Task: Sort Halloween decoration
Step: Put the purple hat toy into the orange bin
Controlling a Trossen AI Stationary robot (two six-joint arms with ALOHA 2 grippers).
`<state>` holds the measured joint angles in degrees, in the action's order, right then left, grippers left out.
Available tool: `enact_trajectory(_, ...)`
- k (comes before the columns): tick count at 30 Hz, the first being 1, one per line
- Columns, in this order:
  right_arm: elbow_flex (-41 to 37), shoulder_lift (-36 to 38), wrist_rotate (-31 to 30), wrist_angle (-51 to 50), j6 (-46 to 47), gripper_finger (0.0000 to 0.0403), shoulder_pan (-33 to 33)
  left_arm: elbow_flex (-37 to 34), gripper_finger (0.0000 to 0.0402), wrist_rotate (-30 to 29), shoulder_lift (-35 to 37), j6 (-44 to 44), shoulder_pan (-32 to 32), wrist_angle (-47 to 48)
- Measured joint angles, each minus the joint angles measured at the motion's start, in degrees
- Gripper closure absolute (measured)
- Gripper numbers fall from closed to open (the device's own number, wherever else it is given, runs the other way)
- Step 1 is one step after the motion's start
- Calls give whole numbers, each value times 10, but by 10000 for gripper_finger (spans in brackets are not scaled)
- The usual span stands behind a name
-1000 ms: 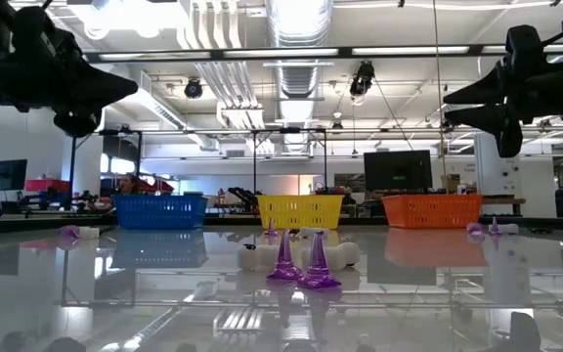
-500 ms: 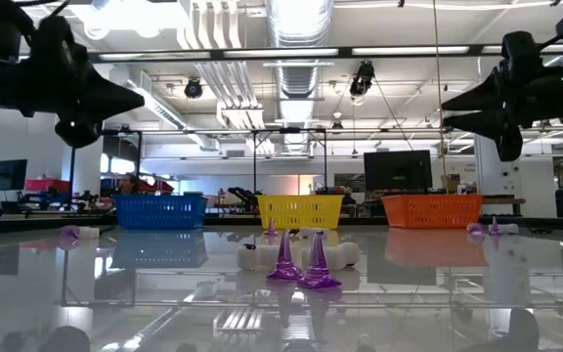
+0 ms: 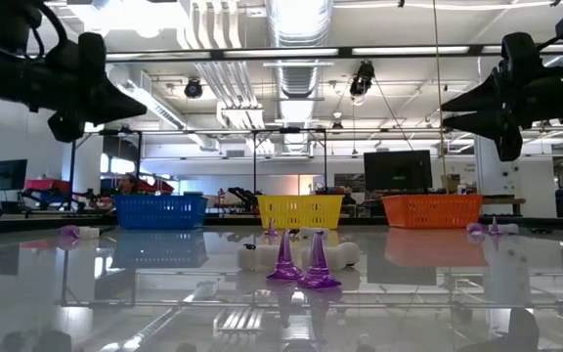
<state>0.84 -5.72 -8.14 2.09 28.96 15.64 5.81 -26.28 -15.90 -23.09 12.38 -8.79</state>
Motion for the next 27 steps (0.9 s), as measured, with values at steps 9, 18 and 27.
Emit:
enact_trajectory(9, 0, 0, 1, 3, -29, 271, 0, 57, 402, -14, -30, 19, 0, 2)
enact_trajectory(18, 0, 0, 6, 1, 80, 271, 0, 127, 402, -16, -80, 15, 0, 15)
enact_trajectory(27, 5, 0, 6, 23, 54, 271, 0, 253, 402, -16, -123, 26, 0, 212)
